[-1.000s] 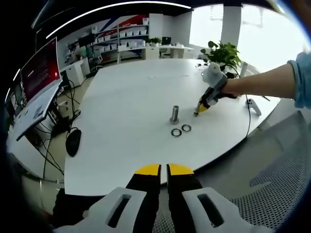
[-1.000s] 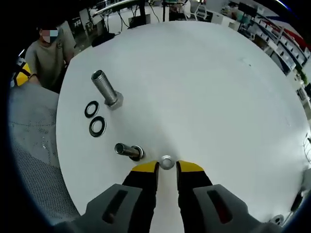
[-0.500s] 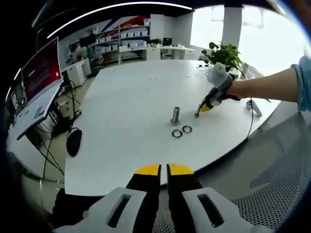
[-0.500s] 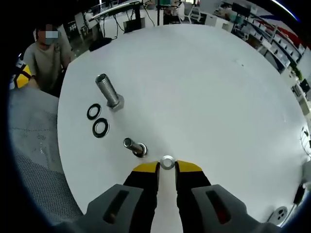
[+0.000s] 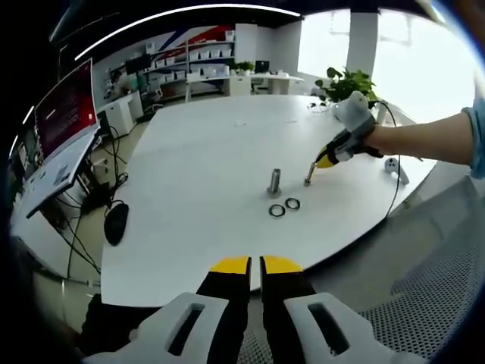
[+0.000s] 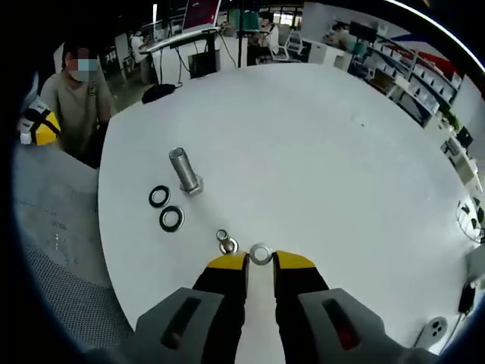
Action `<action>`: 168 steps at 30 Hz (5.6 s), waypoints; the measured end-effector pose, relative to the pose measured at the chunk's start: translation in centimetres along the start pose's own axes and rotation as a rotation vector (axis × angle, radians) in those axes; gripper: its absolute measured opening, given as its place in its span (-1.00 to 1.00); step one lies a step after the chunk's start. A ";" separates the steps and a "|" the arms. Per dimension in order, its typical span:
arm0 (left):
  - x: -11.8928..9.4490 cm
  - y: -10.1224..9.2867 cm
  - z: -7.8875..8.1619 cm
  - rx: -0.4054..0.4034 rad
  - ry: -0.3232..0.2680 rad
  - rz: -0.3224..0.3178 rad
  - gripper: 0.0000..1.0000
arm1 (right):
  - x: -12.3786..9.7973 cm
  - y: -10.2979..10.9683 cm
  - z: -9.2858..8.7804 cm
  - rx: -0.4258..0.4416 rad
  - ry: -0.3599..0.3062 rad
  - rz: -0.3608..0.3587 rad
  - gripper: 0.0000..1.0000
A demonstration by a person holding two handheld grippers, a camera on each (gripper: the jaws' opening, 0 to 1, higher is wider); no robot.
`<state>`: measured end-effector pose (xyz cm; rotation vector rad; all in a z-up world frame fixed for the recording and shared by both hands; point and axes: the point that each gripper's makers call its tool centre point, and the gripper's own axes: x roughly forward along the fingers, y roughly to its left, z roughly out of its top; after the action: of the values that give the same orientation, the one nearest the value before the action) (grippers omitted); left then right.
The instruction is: Place the washer onto the threaded stud by aligning its center hole with the stud, sliding it down to the base, and recovering from edge contact or off-axis alignment until the washer reaches the visible bottom stop.
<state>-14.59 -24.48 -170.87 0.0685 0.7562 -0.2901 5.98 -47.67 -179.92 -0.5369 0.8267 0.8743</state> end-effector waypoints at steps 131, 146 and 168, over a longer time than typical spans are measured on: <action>-0.2 -1.1 -0.3 0.059 0.024 -0.042 -0.88 | -19.9 11.9 -6.5 0.395 -0.335 -0.046 -0.50; 0.0 -0.9 -0.6 0.049 0.041 -0.032 -0.90 | -19.1 11.6 -7.9 0.466 -0.289 -0.074 -0.54; 0.1 -1.3 -1.4 0.087 0.089 -0.052 -0.84 | -18.9 12.7 -8.1 0.524 -0.293 0.006 -0.54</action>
<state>-15.82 -25.53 -171.88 0.1448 0.8340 -0.3711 -14.97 -54.98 -170.32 0.0535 0.7480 0.6832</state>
